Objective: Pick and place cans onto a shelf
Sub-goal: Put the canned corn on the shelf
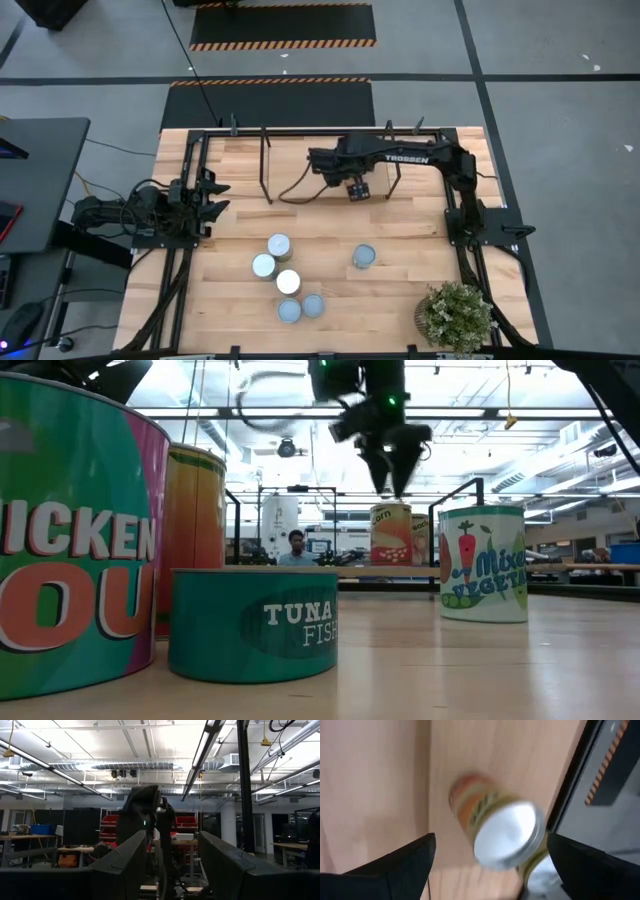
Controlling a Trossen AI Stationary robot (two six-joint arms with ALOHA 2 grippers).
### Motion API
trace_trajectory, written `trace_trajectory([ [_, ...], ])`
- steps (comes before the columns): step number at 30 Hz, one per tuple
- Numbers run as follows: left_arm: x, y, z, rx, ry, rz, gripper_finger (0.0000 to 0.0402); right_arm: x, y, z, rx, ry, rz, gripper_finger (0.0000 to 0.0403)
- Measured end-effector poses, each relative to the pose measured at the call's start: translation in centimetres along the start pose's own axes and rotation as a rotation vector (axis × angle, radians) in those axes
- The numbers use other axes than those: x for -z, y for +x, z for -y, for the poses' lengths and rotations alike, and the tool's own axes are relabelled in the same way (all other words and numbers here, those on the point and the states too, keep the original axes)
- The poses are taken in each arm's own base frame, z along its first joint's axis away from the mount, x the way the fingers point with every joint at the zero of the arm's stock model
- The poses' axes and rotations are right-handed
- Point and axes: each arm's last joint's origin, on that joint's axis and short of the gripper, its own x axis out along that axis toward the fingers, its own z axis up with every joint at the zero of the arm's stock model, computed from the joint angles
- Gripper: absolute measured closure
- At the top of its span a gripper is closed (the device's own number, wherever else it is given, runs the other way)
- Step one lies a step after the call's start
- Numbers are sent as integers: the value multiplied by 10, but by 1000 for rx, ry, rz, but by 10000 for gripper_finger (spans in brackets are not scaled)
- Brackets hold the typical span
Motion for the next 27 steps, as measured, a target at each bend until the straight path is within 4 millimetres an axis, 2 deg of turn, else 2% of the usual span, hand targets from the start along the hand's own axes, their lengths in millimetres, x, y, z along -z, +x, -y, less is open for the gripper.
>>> trace_trajectory([
  [3, 0, 0, 0, 0, 0, 0, 216, -8, -11, 10, 4, 71, 131, 14],
  [5, 0, 0, 0, 0, 0, 0, 216, -11, -10, 20, -12, 139, 194, 14],
  [9, 0, 0, 0, 0, -2, 0, 216, -6, 0, 42, -50, 300, 223, 14],
  [12, 0, 0, 0, 0, -1, -1, 216, 3, 6, 48, -108, 320, 170, 14],
  [18, 0, 0, 0, 0, 0, -3, 216, 6, 0, 31, -58, 242, 72, 14],
  [27, 0, 0, 0, 0, -2, -3, 216, 1, -17, -10, 41, 118, -9, 14],
])
